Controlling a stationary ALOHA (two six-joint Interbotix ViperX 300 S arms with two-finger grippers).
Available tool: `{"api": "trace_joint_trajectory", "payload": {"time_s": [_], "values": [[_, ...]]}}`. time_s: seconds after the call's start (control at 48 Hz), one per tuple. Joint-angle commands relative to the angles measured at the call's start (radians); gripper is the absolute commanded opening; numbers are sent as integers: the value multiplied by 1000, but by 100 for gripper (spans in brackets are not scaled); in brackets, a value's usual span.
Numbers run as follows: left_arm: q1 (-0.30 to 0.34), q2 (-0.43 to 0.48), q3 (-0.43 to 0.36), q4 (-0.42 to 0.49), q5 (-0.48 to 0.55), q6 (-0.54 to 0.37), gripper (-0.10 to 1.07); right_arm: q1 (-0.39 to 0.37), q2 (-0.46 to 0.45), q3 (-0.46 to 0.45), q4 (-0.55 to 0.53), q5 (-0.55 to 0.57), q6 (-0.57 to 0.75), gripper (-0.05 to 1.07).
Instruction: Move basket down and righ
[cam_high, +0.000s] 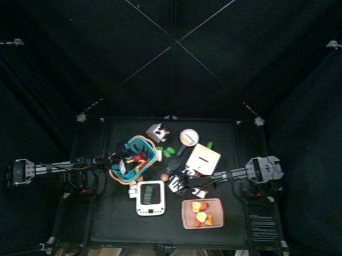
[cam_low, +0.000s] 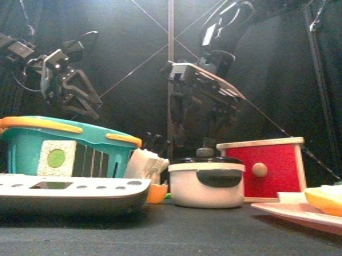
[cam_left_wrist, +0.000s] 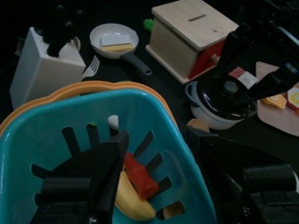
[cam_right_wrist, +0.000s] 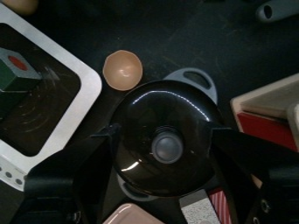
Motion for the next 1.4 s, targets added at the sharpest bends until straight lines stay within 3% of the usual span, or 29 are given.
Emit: {"api": "trace_joint_trajectory", "payload": {"time_s": [0.0,0.167,0.417,0.562,0.875,1.167,1.375], "values": [[2,-2,-12,0,-2,2,91,-2,-49,-34,3,0,-25,99],[3,-18,0,0,-2,2,91,2,-55,-74,-3,-2,-58,99],[2,-120,40,0,2,2,91,-5,-49,-114,5,-18,-91,99],[14,-150,55,3,63,3,91,-12,-34,-144,-3,-29,-97,99],[60,-106,43,6,430,75,91,-37,-21,-143,-14,-32,-137,99],[86,-17,40,-127,468,164,91,-38,-17,-121,-54,-32,-137,99],[109,-8,48,-196,468,216,91,-40,-17,-101,-57,-28,-137,99]]}}
